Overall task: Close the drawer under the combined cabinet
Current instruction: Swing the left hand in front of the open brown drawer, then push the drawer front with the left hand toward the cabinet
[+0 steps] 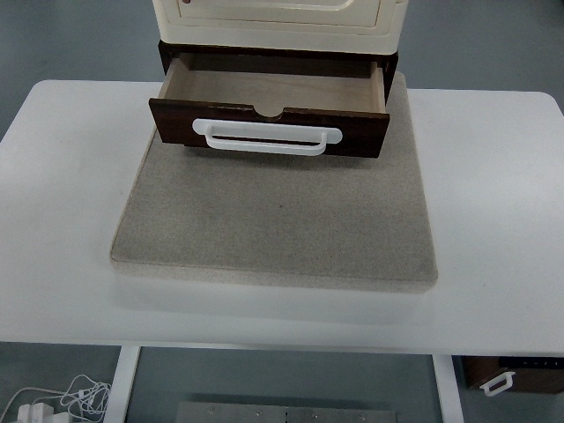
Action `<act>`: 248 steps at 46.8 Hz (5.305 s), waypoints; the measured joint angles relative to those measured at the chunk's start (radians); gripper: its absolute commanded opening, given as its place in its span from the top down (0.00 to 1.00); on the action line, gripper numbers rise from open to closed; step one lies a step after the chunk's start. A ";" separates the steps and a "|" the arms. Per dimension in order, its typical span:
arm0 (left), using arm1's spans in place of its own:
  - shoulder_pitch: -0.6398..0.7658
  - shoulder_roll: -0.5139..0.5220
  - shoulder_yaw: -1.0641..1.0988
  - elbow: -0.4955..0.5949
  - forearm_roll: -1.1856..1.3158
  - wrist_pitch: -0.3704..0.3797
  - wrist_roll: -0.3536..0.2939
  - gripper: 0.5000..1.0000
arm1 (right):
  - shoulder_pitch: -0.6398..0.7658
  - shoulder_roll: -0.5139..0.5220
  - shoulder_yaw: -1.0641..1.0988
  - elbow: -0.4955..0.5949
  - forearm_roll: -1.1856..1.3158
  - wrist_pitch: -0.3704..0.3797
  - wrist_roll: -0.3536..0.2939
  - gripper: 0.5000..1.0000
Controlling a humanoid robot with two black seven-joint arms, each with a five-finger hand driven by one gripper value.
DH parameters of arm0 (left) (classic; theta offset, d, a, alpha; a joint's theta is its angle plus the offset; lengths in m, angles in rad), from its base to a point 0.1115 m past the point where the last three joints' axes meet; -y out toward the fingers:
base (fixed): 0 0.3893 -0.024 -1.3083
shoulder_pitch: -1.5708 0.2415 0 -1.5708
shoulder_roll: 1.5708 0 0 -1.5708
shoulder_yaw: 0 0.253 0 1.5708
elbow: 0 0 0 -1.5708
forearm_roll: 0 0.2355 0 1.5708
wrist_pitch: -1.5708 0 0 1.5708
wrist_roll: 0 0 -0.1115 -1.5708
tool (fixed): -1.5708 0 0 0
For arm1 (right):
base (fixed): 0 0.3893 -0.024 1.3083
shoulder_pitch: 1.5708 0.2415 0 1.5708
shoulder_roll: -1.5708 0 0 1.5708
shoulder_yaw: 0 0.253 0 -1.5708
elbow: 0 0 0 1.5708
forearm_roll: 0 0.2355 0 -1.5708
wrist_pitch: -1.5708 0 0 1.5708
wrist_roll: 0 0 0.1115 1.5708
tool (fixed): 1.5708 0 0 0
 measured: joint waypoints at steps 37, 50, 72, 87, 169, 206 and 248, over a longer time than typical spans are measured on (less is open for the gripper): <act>-0.016 -0.148 0.343 -0.183 0.207 -0.114 0.272 0.01 | 0.000 0.000 0.000 0.000 0.000 0.000 0.000 0.10; 0.007 -0.203 0.450 -0.137 0.321 -0.128 0.322 0.01 | 0.000 0.000 0.000 0.000 0.000 0.000 0.000 0.10; -0.005 -0.232 0.464 -0.033 0.339 -0.285 0.490 0.01 | 0.000 0.000 0.000 0.000 0.000 0.000 0.000 0.10; -0.019 -0.255 0.464 0.051 0.397 -0.359 0.517 0.01 | 0.000 0.000 0.000 0.000 0.000 0.000 0.001 0.10; -0.005 -0.314 0.433 0.342 0.486 -0.348 0.513 0.01 | 0.000 0.000 0.000 0.000 0.000 0.000 0.000 0.10; -0.002 -0.314 0.428 0.431 0.513 -0.349 0.497 0.01 | 0.000 0.000 0.000 0.000 0.000 0.000 0.000 0.10; 0.009 -0.316 0.428 0.459 0.513 -0.344 0.486 0.02 | 0.000 0.000 0.000 0.000 0.000 0.000 0.000 0.10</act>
